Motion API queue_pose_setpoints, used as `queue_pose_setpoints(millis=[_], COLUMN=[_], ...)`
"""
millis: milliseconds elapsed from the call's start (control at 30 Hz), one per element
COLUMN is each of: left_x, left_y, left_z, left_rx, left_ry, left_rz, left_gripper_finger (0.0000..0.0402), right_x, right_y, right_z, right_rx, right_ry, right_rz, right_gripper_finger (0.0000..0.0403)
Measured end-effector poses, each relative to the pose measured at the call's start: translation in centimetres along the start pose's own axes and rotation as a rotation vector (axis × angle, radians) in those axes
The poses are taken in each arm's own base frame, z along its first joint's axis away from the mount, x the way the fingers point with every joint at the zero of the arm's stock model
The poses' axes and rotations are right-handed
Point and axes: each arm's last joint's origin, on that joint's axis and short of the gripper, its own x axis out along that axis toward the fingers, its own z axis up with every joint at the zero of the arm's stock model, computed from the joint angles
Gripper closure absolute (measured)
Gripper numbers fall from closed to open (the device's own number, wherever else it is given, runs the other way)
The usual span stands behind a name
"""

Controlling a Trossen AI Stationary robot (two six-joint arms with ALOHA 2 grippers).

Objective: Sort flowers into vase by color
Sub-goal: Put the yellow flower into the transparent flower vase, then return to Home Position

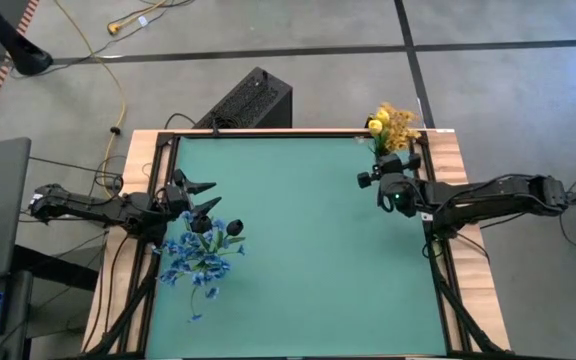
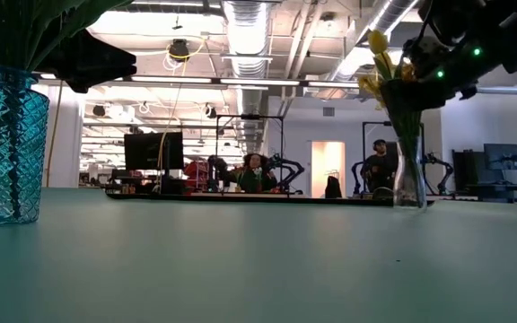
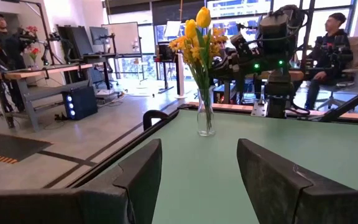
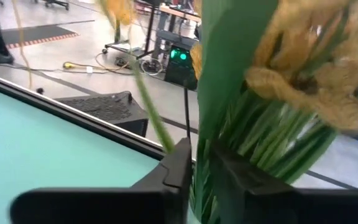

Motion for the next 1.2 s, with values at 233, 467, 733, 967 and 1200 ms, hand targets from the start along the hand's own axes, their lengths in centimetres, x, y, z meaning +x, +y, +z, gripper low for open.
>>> queue_pose_setpoints(millis=[233, 467, 733, 967, 1200], left_x=[0.0, 0.0, 0.0, 0.0, 0.0], left_y=[0.0, 0.0, 0.0, 0.0, 0.0], left_z=[0.0, 0.0, 0.0, 0.0, 0.0], left_rx=[0.010, 0.005, -0.003, -0.015, -0.019], left_ry=[0.000, 0.000, 0.000, -0.001, -0.001], left_rz=[0.000, -0.006, -0.007, -0.008, -0.007], left_gripper_finger=[0.0203, 0.0203, 0.0203, 0.0203, 0.0203], right_x=[-0.6, -1.2, -2.0, -2.4, -2.9], right_y=[0.3, 0.6, 0.2, -0.2, -0.3], right_z=[1.5, 2.2, 3.1, 4.6, 6.2], right_rx=[-0.040, -0.137, -0.231, -0.245, -0.202], right_ry=[0.001, 0.055, 0.149, 0.172, 0.255], right_rz=[0.035, 0.140, 0.219, 0.225, 0.392], right_gripper_finger=[0.0230, 0.0160, 0.0154, 0.0154, 0.0154])
